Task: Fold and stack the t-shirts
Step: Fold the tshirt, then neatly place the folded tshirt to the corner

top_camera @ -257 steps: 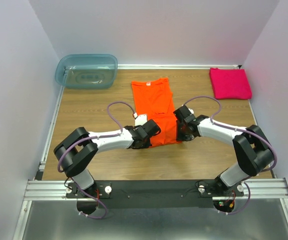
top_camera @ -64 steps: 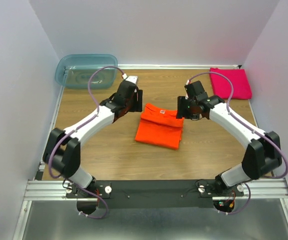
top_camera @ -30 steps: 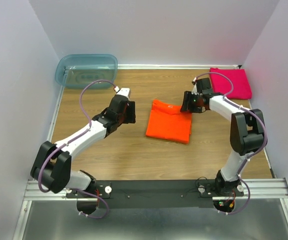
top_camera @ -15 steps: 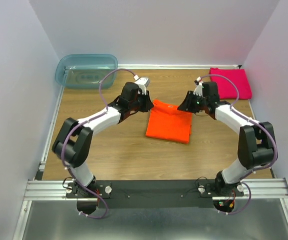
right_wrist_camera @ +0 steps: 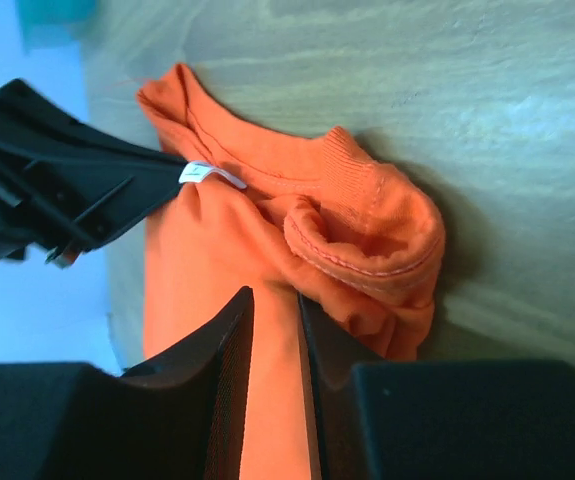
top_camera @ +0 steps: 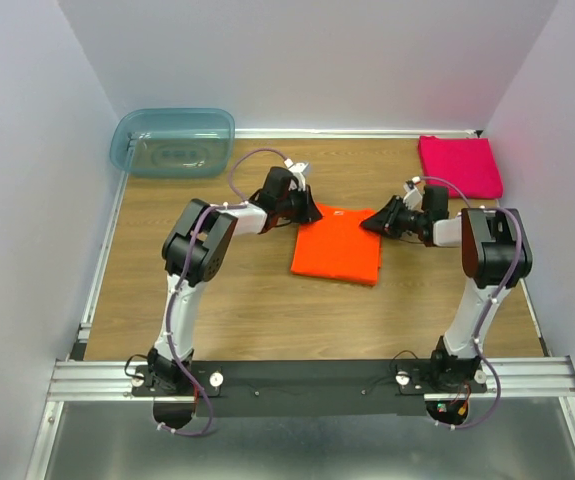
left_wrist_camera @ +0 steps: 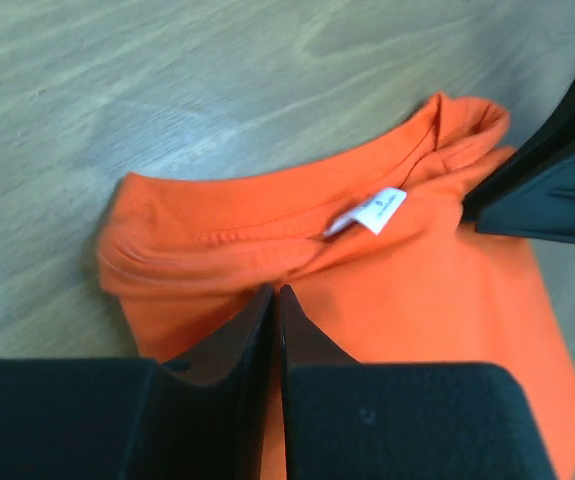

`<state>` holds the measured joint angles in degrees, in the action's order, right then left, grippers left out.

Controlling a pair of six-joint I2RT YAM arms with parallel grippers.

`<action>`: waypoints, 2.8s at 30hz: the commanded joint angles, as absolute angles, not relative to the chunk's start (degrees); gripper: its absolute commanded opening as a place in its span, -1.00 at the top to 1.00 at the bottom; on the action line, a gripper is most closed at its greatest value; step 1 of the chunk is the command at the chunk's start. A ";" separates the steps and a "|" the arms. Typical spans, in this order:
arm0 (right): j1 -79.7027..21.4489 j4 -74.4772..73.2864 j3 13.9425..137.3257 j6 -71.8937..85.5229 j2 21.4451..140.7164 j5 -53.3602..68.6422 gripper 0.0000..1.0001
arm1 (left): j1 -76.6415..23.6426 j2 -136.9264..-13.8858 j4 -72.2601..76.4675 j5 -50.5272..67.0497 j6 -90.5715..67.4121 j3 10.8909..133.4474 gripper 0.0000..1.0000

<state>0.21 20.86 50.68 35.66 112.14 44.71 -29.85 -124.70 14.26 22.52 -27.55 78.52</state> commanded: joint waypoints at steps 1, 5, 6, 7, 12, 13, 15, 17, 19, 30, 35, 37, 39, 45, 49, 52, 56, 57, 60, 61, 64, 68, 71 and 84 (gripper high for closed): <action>2.63 29.70 49.13 39.55 119.16 48.33 0.37 | -26.55 -127.71 17.84 26.02 -33.12 78.05 0.73; 2.81 29.88 51.23 40.34 120.94 50.44 0.37 | -26.28 -126.48 15.03 23.20 -31.82 78.22 0.78; 2.81 29.80 51.94 40.60 120.68 50.80 0.37 | -26.11 -126.13 14.94 23.12 -31.73 78.05 0.78; 2.81 29.79 52.38 40.95 120.15 51.06 0.36 | -25.93 -125.69 15.12 23.12 -31.99 77.26 0.78; 2.20 25.41 54.32 41.40 113.13 52.56 0.28 | -25.22 -118.75 17.32 21.89 -32.44 73.31 0.48; 2.02 24.44 54.06 41.14 111.81 52.65 0.26 | -25.22 -117.52 16.27 21.54 -32.26 72.87 0.39; 0.62 22.07 53.00 40.35 107.17 53.17 0.24 | -25.31 -113.13 15.03 21.71 -33.04 69.72 0.11; 0.09 20.66 49.86 39.64 103.90 54.13 0.22 | -25.84 -107.88 15.29 22.23 -33.57 66.55 -0.03; -1.84 21.00 46.86 39.99 99.33 55.02 0.21 | -26.36 -104.78 16.26 23.72 -34.01 61.56 -0.05; -1.94 27.06 26.04 37.27 98.69 58.63 0.31 | -33.31 -100.28 23.10 26.72 -39.89 46.50 0.35; 1.39 34.70 22.07 40.34 104.05 53.54 0.51 | -32.78 -104.32 24.43 24.52 -43.94 43.60 0.55; 2.46 35.07 21.88 40.60 105.29 53.00 0.51 | -32.26 -104.68 24.61 24.26 -45.43 41.94 0.59; 2.55 34.98 21.80 41.39 104.68 52.39 0.51 | -31.47 -103.98 25.66 24.95 -46.05 40.61 0.61; 2.55 20.96 26.00 36.67 92.40 50.46 0.39 | -30.15 -95.46 21.99 23.65 -44.74 38.84 0.27; 2.55 1.09 34.79 29.10 80.18 42.56 0.11 | -31.20 -88.17 13.82 16.98 -39.22 42.71 -0.32; 2.55 -10.52 40.40 28.04 72.44 33.95 -0.52 | -35.22 -84.03 6.87 7.94 -32.10 49.37 -0.55; 2.55 -25.79 45.33 29.18 64.88 11.42 -0.87 | -43.73 -84.54 0.10 -6.21 -23.40 56.92 -0.64; 2.55 -28.45 46.31 29.18 63.82 7.77 -0.93 | -45.86 -85.25 -1.83 -11.20 -20.77 58.26 -0.64; 2.55 -36.81 49.74 28.83 63.90 -1.55 -1.00 | -53.07 -88.94 -4.21 -18.60 -17.06 63.44 -0.63; 2.55 -38.22 50.18 29.00 63.98 -2.63 -1.00 | -54.83 -89.90 -4.48 -20.20 -14.35 64.59 -0.63; 2.55 -40.60 49.84 30.41 63.11 -4.39 -1.00 | -61.51 -94.56 -4.05 -24.69 -9.50 68.80 -0.57; 2.55 -41.48 49.13 31.02 62.58 -5.71 -1.00 | -67.23 -100.62 -2.55 -27.51 -4.15 72.15 -0.36; 2.64 -42.27 48.43 30.76 63.46 -7.11 -1.00 | -70.22 -104.75 -0.80 -25.49 -0.72 74.09 -0.27; 2.64 -42.19 45.26 31.38 66.09 -7.38 -1.00 | -72.95 -115.75 4.83 -21.27 3.08 76.99 -0.22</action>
